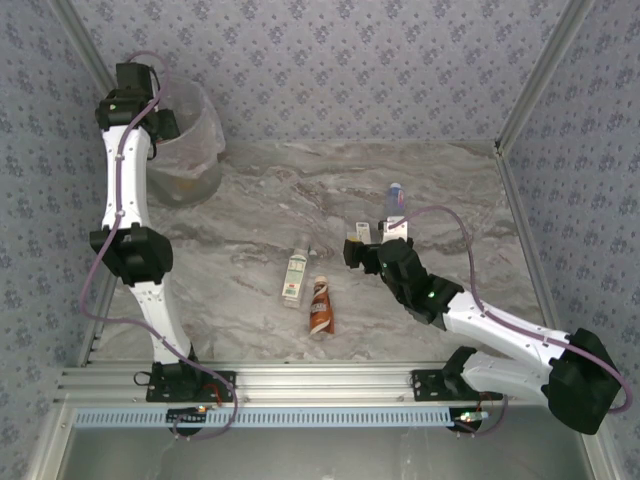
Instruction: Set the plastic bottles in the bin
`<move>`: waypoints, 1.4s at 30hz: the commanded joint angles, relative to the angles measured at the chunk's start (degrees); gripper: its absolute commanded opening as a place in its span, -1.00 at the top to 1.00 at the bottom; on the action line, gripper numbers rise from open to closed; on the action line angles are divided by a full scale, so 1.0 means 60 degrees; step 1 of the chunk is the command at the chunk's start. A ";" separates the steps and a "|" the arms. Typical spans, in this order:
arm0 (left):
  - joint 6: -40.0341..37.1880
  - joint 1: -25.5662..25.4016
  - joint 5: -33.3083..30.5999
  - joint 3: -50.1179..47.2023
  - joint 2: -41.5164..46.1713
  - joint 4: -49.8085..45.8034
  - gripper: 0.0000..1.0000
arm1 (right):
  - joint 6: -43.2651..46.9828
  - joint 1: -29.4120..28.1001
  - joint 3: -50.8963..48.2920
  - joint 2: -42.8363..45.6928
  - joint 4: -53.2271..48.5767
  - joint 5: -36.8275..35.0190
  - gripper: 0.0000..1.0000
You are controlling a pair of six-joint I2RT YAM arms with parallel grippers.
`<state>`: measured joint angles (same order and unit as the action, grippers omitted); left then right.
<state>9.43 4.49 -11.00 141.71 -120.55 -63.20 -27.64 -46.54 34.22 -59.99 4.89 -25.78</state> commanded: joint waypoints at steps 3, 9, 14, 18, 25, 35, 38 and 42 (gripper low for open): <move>-0.0062 0.0008 0.0155 0.0247 0.0083 -0.0104 0.20 | 0.0007 -0.0045 -0.0065 0.0167 -0.0124 -0.0346 -0.98; -0.0243 -0.0037 0.0206 0.0832 0.0084 -0.0001 0.40 | -0.0044 -0.0050 -0.0078 0.0156 -0.0128 -0.0363 -0.98; -0.0366 -0.0032 0.0127 0.0991 0.0126 0.0510 0.57 | -0.0074 -0.0054 -0.0087 0.0114 -0.0133 -0.0345 -0.98; -0.0498 -0.0031 0.0425 0.1194 -0.0163 0.0732 0.59 | -0.0095 -0.0039 -0.0087 0.0095 -0.0137 -0.0390 -0.98; -0.0860 -0.0032 0.1343 0.2396 -0.1436 0.0502 0.62 | -0.0198 -0.0045 -0.0070 0.0008 -0.0226 -0.0420 -0.98; -0.0776 0.0072 0.1315 0.2391 -0.2444 -0.0141 0.34 | -0.0446 -0.0044 -0.0033 -0.0126 -0.0251 -0.0311 -0.98; -0.0656 0.0130 0.1339 0.2403 -0.2509 -0.0180 0.18 | -0.0458 -0.0050 0.0018 -0.0191 -0.0265 -0.0289 -0.98; -0.0381 0.0209 0.1852 0.2721 -0.2204 -0.0302 -0.16 | -0.0489 -0.0058 0.0062 -0.0242 -0.0287 -0.0259 -0.98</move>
<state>6.37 5.37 -3.20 155.02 -134.26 -62.28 -29.21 -46.54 34.02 -61.01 4.43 -26.22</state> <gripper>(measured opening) 0.556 0.988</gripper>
